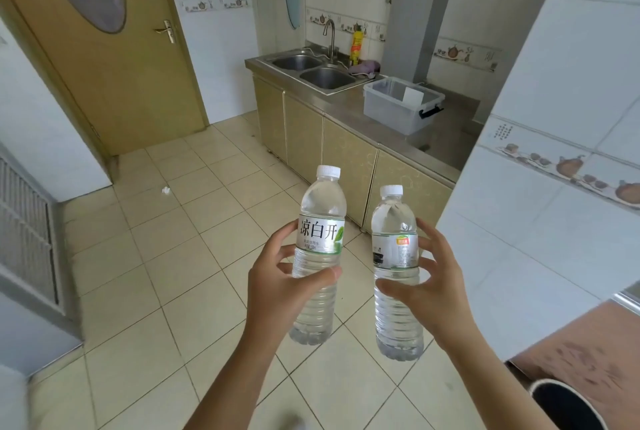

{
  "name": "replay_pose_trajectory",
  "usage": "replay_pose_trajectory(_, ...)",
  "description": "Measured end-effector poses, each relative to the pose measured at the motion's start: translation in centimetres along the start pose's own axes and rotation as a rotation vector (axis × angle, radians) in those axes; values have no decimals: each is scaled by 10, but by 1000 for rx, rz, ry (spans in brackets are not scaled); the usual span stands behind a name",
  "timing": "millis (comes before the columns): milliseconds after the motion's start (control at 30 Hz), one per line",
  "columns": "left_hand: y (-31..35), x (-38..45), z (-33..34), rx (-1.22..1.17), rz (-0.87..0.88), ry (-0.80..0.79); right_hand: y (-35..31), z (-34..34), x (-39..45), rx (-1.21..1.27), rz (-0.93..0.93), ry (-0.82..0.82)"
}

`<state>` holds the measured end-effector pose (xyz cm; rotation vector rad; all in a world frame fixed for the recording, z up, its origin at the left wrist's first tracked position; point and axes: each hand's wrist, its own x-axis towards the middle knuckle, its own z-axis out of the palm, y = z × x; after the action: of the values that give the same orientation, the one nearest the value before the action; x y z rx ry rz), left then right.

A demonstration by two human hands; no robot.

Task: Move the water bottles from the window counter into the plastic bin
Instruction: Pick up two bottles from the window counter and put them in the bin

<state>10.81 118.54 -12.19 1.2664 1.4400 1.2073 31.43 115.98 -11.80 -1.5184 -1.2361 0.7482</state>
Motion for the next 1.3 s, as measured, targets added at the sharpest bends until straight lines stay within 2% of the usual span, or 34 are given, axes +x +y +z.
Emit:
replay_pose_trajectory(133,-4,77,21,3,-13,-16,13,17,74,7,17,7)
replay_pose_trajectory(567,12,352,107,37,31,-209,36,50,314,0,84,221)
replay_pose_trajectory(767,20,439,174,8,40,-281,59,30,406,-38,95,288)
replay_pose_trajectory(967,29,521,263,7,50,-285,95,-4,515,-24,78,291)
replay_pose_trajectory(1167,59,598,350,9,70,-319,110,-39,620,28,57,284)
replay_pose_trajectory(1300,82,648,401,-10,115,-374,115,-60,681,94,66,334)
